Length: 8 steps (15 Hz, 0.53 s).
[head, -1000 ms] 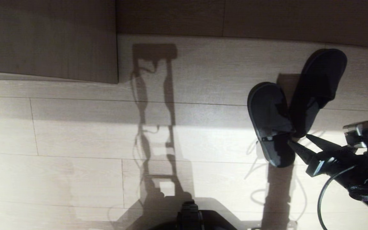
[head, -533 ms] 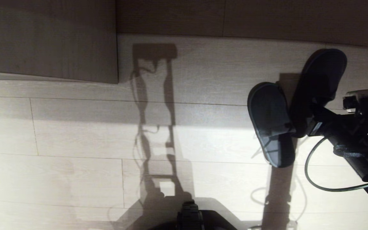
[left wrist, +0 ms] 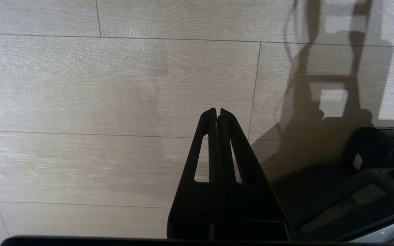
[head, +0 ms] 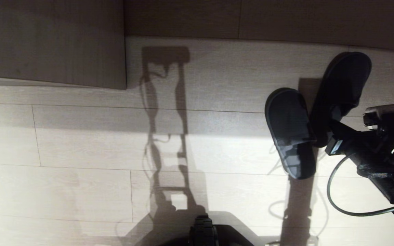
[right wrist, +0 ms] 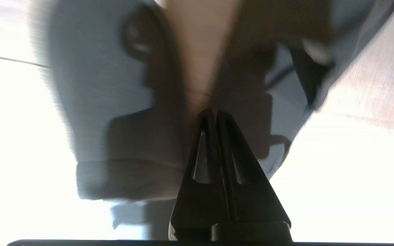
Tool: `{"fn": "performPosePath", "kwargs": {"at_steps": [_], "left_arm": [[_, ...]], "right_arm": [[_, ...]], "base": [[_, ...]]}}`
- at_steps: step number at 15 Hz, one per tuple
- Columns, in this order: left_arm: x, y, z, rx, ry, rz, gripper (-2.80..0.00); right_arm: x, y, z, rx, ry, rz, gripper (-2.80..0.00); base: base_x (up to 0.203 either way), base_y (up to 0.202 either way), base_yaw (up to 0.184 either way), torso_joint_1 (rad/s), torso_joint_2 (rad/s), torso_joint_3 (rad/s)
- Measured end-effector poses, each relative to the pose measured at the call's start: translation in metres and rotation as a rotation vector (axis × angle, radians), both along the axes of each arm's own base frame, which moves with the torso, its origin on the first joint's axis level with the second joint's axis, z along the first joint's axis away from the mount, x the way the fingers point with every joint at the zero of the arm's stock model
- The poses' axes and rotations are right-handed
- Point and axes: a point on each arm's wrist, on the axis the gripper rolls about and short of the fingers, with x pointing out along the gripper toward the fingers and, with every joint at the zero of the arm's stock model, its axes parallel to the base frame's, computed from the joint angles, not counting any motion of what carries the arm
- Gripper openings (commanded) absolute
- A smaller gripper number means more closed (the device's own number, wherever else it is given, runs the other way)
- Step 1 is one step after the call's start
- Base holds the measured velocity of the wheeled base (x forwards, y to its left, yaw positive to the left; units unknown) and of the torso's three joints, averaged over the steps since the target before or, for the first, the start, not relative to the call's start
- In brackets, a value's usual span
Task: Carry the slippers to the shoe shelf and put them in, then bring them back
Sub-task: Place the slippers on the floor
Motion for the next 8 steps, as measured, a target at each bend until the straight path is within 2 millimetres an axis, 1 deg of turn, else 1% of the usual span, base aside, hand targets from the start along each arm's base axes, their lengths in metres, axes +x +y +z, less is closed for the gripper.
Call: {"fn": "performPosePath", "kwargs": {"at_steps": [2, 4, 5, 7, 8], "left_arm": [[0.0, 0.0, 0.0, 0.0, 0.0, 0.0, -2.8], [0.0, 0.0, 0.0, 0.0, 0.0, 0.0, -2.8], [0.0, 0.0, 0.0, 0.0, 0.0, 0.0, -2.8], [0.0, 0.0, 0.0, 0.0, 0.0, 0.0, -2.8], [0.0, 0.0, 0.0, 0.0, 0.0, 0.0, -2.8]], "right_arm": [[-0.012, 0.004, 0.005, -0.008, -0.017, 0.026, -2.8], [-0.018, 0.006, 0.007, -0.02, -0.021, 0.039, -2.8], [-0.023, 0.01, 0.001, -0.054, 0.02, 0.06, -2.8], [-0.043, 0.02, -0.026, -0.136, 0.158, 0.122, -2.8], [-0.049, 0.025, -0.037, -0.172, 0.208, 0.154, -2.8]], "base": [[0.0, 0.0, 0.0, 0.0, 0.0, 0.0], [0.0, 0.0, 0.0, 0.0, 0.0, 0.0], [0.0, 0.0, 0.0, 0.0, 0.0, 0.0], [0.0, 0.0, 0.0, 0.0, 0.0, 0.0], [0.0, 0.0, 0.0, 0.0, 0.0, 0.0]]}}
